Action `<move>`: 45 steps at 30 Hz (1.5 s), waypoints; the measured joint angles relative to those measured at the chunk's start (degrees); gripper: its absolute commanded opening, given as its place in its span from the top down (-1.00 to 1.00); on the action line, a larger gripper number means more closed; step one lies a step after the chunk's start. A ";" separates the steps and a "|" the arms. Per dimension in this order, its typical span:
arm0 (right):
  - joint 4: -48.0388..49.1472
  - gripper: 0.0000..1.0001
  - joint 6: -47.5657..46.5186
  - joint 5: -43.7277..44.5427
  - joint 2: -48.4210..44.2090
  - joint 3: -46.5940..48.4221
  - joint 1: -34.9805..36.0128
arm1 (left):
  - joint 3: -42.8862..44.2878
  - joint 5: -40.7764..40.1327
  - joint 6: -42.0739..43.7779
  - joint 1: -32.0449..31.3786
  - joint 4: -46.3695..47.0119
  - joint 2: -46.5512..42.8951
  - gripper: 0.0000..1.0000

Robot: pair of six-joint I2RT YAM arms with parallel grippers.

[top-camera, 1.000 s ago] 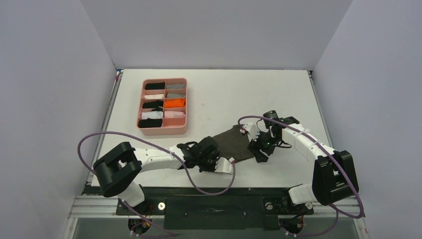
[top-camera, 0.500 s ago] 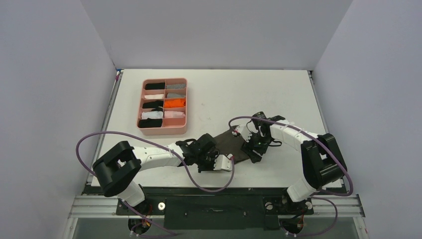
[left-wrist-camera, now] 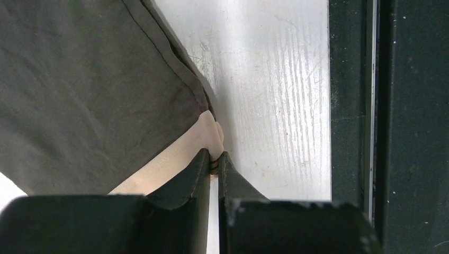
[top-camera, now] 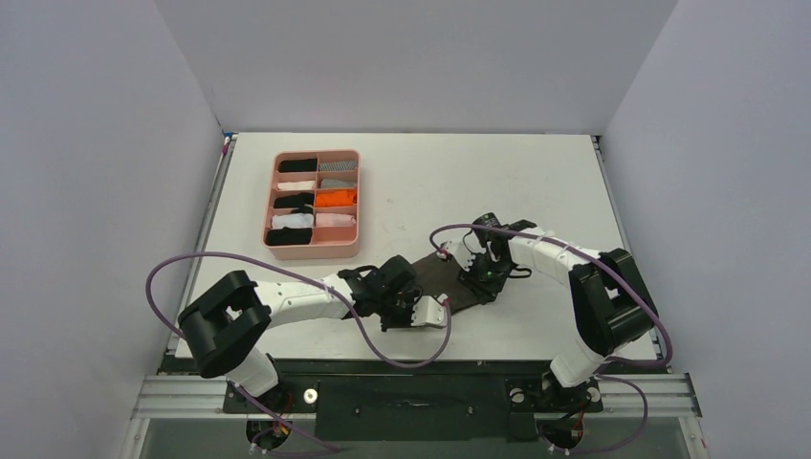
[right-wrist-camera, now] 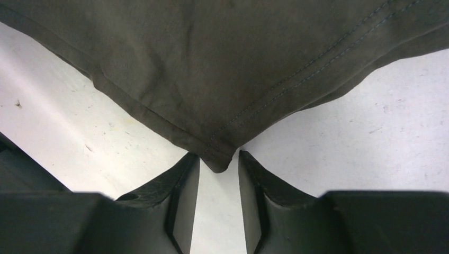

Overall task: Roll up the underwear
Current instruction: Fold the underwear at the center of the board.

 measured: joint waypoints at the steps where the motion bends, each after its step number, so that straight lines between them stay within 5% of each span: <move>1: -0.11 0.54 0.02 -0.09 0.02 0.00 0.24 | 0.00 0.04 -0.07 0.00 0.00 0.00 1.00; 12: -1.68 1.00 -0.20 -0.52 0.33 0.00 1.31 | 0.42 0.83 -0.87 0.83 -0.66 0.02 1.00; 27: -10.36 1.00 0.35 -3.58 -0.07 4.50 0.74 | 2.23 8.61 -3.37 4.72 -4.90 -0.20 1.00; 45: -22.16 1.00 6.88 -9.51 8.37 24.59 -3.48 | 8.83 30.80 -15.45 25.11 -8.46 2.67 1.00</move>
